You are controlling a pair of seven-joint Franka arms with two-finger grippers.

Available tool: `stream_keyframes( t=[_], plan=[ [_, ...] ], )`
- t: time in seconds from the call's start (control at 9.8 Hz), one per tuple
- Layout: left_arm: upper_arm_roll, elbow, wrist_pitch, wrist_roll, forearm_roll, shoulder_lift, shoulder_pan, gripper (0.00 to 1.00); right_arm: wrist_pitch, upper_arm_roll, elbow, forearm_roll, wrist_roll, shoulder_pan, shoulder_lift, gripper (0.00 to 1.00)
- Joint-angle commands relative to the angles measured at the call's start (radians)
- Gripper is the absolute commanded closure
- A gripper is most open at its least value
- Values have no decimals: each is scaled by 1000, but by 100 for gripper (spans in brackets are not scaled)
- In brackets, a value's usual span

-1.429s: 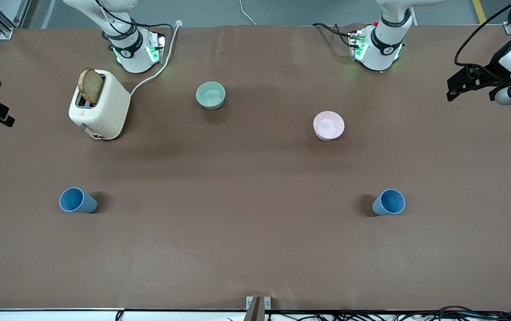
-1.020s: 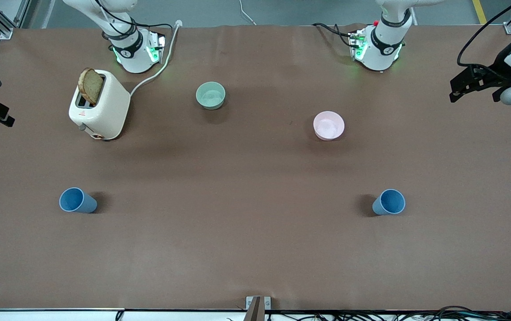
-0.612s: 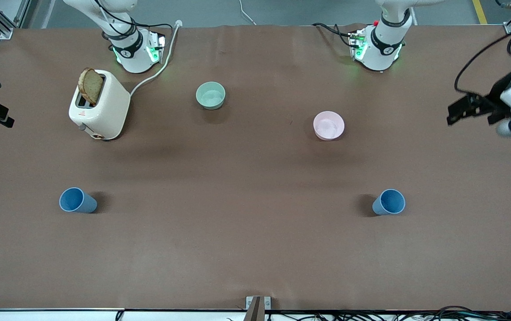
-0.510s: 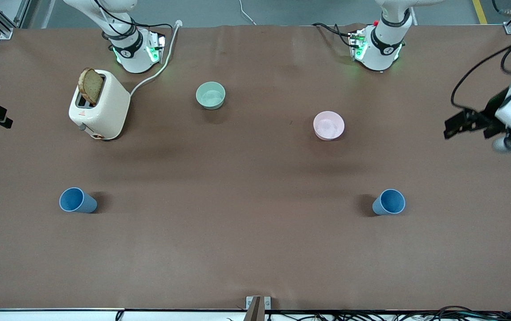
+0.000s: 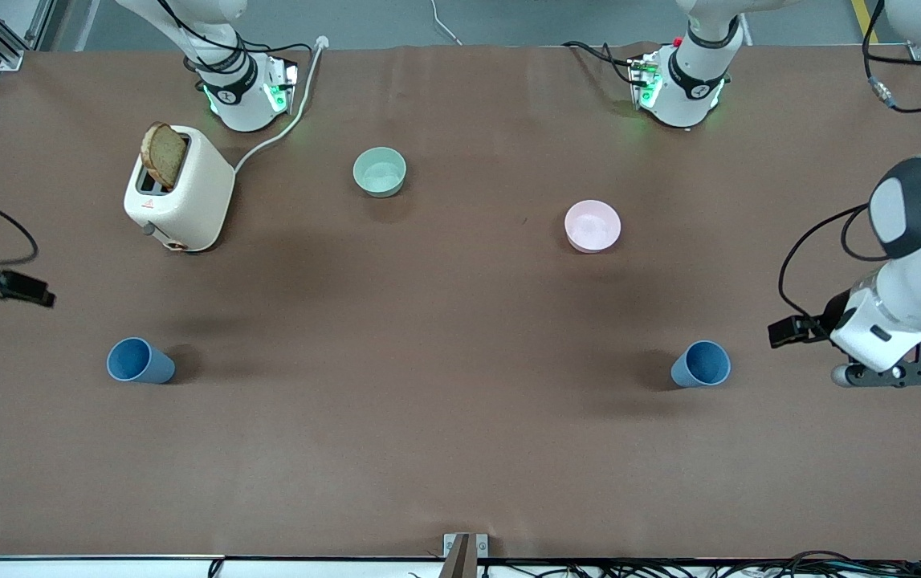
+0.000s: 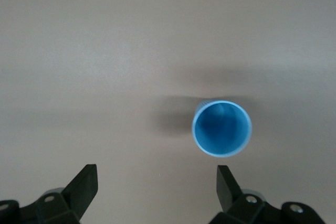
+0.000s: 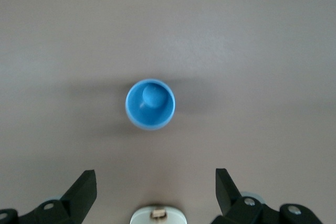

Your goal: Stack blue cups with both arms

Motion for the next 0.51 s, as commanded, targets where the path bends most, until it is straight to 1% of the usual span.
stream_keyframes(
  t=[0.0, 0.1, 0.2, 0.41],
  plan=[
    [-7, -16, 79, -11, 4, 97, -5, 0, 190, 7, -54, 3, -20, -15, 87, 0],
    [-12, -19, 113, -11, 4, 127, -2, 2, 296, 7, -97, 2, -65, -21, 122, 0],
    [-16, -20, 117, -11, 4, 144, -3, 9, 374, 7, -140, 2, -114, -32, 139, 0],
    [-17, -20, 142, -11, 0, 180, -18, 21, 456, 7, -211, 2, -122, -32, 153, 0]
  ],
)
